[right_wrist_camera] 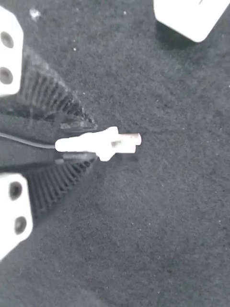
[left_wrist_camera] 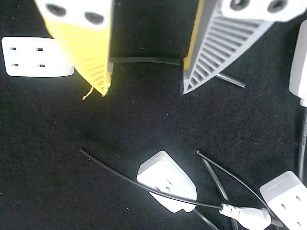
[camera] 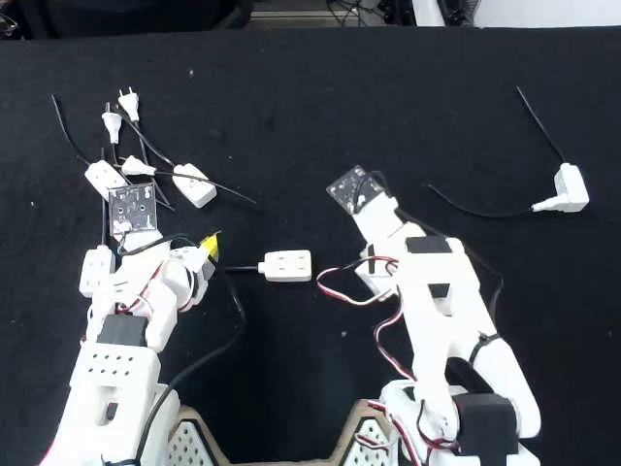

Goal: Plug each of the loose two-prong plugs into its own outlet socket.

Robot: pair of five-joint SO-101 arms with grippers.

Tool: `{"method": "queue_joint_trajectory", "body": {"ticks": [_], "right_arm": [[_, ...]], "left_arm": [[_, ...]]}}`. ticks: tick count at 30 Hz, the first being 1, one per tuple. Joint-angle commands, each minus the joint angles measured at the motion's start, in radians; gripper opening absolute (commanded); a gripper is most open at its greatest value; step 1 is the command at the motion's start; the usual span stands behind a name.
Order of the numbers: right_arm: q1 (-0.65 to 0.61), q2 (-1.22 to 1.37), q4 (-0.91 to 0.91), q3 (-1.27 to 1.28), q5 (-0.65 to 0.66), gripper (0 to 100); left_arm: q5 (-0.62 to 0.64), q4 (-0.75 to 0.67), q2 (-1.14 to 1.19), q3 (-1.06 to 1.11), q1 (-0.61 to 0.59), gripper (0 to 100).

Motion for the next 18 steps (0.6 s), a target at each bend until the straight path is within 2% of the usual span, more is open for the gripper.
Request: {"method": "queue_joint_trajectory", "body": {"ticks": [1, 9, 18], "right_arm": [[-0.026, 0.008, 0.000, 0.005, 0.006, 3.1], [-0.028, 0.008, -0.003, 0.039, 0.014, 13.2], [-0.023, 0.002, 0.002, 0.021, 0.014, 13.4]], "left_arm": [[0.002, -0.008, -0.015, -0.013, -0.001, 24], [0.002, -0.008, -0.015, -0.013, -0.001, 24], [0.002, -0.008, -0.015, -0.012, -0.001, 24]]}}
